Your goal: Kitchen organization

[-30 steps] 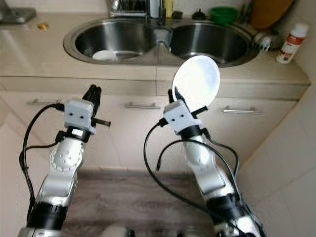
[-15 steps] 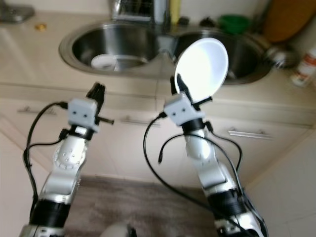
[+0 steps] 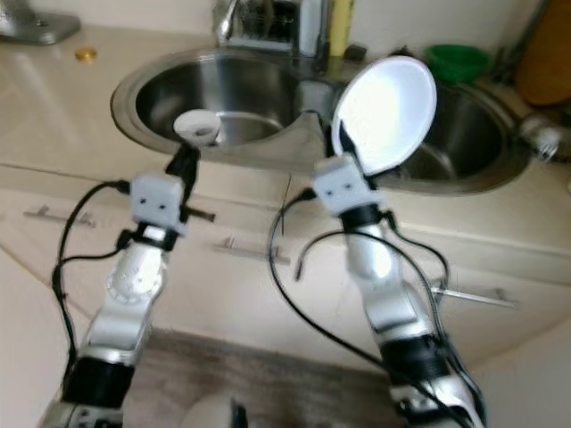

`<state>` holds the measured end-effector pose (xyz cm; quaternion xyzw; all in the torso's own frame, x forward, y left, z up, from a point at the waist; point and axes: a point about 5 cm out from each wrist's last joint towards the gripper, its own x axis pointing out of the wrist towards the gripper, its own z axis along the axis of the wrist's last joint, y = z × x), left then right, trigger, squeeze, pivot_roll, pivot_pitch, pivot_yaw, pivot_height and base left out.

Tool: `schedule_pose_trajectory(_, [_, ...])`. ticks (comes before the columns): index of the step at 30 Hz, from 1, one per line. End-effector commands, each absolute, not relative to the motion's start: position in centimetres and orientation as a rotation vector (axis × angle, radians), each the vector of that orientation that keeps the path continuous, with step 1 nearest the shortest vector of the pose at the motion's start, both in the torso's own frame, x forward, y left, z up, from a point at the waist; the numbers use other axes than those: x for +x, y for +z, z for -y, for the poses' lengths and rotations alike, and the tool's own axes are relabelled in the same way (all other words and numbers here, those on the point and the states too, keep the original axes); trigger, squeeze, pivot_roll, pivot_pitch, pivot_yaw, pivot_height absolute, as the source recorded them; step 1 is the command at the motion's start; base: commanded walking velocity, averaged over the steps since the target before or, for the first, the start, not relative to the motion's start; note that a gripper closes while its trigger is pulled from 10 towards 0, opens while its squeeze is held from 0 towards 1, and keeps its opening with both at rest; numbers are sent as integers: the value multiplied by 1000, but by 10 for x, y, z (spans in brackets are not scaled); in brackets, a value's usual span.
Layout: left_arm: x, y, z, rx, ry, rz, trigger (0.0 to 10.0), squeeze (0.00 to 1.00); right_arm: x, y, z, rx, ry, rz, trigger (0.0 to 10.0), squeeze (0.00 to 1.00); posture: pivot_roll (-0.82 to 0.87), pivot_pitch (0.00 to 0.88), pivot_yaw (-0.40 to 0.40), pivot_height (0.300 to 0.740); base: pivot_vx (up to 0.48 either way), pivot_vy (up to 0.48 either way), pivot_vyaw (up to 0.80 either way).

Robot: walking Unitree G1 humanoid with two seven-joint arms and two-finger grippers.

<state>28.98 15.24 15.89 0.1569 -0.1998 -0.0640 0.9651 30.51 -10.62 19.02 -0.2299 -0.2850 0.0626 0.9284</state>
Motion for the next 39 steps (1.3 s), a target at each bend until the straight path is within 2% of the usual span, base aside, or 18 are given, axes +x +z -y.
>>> schedule_pose_trajectory(1, [290,160,-143,304,-156,414,10000,0,310,191,116,-473,107,564,10000,0,172,0,-23,740,319,0,0])
schedule_pose_trajectory(17, [289,159,-133,303,-201,422,10000,0,353,188,107,-325,198,342,10000,0,182,0,-23,740,56,0,0])
schedule_pose_trajectory(20, [290,159,-132,303,-200,421,10000,0,369,182,106,-281,223,238,10000,0,193,0,-24,740,0,0,0])
schedule_pose_trajectory(22, [291,159,-131,304,-200,424,10000,0,382,166,111,-240,212,66,10000,0,209,0,-33,740,0,0,0])
schedule_pose_trajectory(24, [291,160,-132,306,-198,426,10000,0,388,158,116,-177,189,-29,10000,0,213,0,-35,740,0,0,0])
schedule_pose_trajectory(26, [291,160,-132,307,-196,426,10000,0,389,157,117,-149,180,-49,10000,0,213,0,-35,740,0,0,0])
schedule_pose_trajectory(27, [291,159,-133,310,-194,423,10000,0,392,152,126,-41,104,-109,10000,0,213,0,-35,740,0,0,0])
schedule_pose_trajectory(31, [291,158,-132,311,-195,421,10000,0,393,146,132,37,61,-156,10000,0,213,0,-36,740,0,0,0])
schedule_pose_trajectory(32, [290,158,-132,313,-198,418,10000,0,393,148,136,74,41,-124,10000,176,215,0,-37,740,0,0,0])
schedule_pose_trajectory(33, [290,157,-131,315,-199,416,10000,0,393,150,139,95,28,-95,10000,1000,215,0,-37,740,0,0,0])
schedule_pose_trajectory(39, [290,157,-132,314,-195,411,10000,0,393,148,144,134,30,-84,10000,1000,205,0,-30,740,0,0,0])
